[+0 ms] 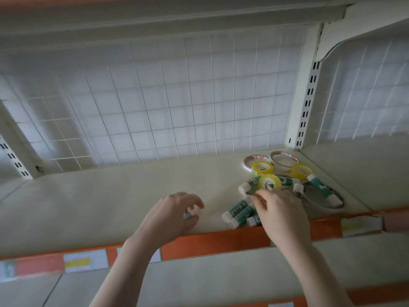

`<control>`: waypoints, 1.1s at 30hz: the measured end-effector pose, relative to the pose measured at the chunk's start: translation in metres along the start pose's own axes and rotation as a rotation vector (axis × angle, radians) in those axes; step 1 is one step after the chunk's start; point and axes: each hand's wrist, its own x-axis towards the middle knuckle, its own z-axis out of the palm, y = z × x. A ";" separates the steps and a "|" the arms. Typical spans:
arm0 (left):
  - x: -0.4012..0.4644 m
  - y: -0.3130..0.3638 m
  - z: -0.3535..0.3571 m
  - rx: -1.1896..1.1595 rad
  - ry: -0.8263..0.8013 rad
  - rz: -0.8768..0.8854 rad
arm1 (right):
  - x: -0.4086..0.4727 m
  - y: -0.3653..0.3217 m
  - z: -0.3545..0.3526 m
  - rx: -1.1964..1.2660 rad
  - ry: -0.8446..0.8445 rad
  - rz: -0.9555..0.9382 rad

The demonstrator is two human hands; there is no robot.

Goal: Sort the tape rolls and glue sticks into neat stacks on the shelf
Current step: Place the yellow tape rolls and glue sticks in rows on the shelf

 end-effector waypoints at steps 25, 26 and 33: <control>-0.015 -0.030 -0.014 -0.347 0.392 -0.165 | 0.022 -0.045 0.003 0.074 -0.299 0.471; -0.015 -0.030 -0.014 -0.353 0.410 -0.169 | 0.022 -0.046 0.003 0.099 -0.278 0.479; -0.023 -0.031 -0.015 -0.365 0.503 -0.207 | 0.018 -0.041 0.007 0.427 -0.205 0.413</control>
